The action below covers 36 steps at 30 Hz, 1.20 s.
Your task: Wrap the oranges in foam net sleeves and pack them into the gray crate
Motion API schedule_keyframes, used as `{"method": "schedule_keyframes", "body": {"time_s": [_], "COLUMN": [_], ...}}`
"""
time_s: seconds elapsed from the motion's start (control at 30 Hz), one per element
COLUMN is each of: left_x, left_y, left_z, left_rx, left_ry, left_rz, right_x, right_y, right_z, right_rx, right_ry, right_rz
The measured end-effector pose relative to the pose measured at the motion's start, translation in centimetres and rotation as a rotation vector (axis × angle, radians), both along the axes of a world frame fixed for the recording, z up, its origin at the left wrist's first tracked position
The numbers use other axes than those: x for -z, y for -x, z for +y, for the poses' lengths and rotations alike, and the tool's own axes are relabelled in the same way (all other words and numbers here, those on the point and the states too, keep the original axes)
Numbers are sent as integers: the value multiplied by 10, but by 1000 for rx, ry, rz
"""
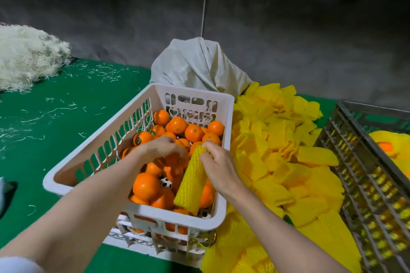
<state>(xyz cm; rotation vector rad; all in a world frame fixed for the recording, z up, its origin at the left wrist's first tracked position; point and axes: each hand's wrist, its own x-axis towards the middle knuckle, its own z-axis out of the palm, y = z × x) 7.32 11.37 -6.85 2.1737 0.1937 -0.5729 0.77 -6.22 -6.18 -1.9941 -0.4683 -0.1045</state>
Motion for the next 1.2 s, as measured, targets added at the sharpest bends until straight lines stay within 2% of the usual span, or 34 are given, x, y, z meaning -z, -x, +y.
{"method": "schedule_keyframes", "body": {"time_s": [0.1,0.23,0.3,0.4,0.6,0.73,0.8,0.87,0.97,1.1,1.2], "left_x": [-17,-32,-39,-49,-59,-63,-60,-59,-47,-44,-37], "left_y": [3,24,38,56,84,89,96,104,121,130,130], "left_z": [1,-18,-34,-62,-126,-164,-176,-193,-203,-213,-220], "left_rx": [-164,-220,-252,-274,-295,-338,-320,-366,-344,-242,-242], "left_ry": [588,939,1040,1086,1266,1141,1171,1166,1267,1291,1264], "left_rz": [15,-39,-62,-81,-57,-164,-195,-152,-118,-12,-43], "right_x": [-7,-10,-11,-18,-35,-38,-39,-40,-41,-39,-35], "right_y": [3,1,1,11,37,54,57,57,54,53,53], "right_z": [-2,-14,-26,-46,-85,-107,-118,-130,-150,-166,-169], "right_rx": [3,43,50,6,-51,-106,-45,56,200,286,343], "right_ry": [-251,-471,-554,-641,-570,-513,-457,-397,-312,-292,-326], "right_rz": [81,213,238,184,104,35,9,-39,-144,-190,-173]}}
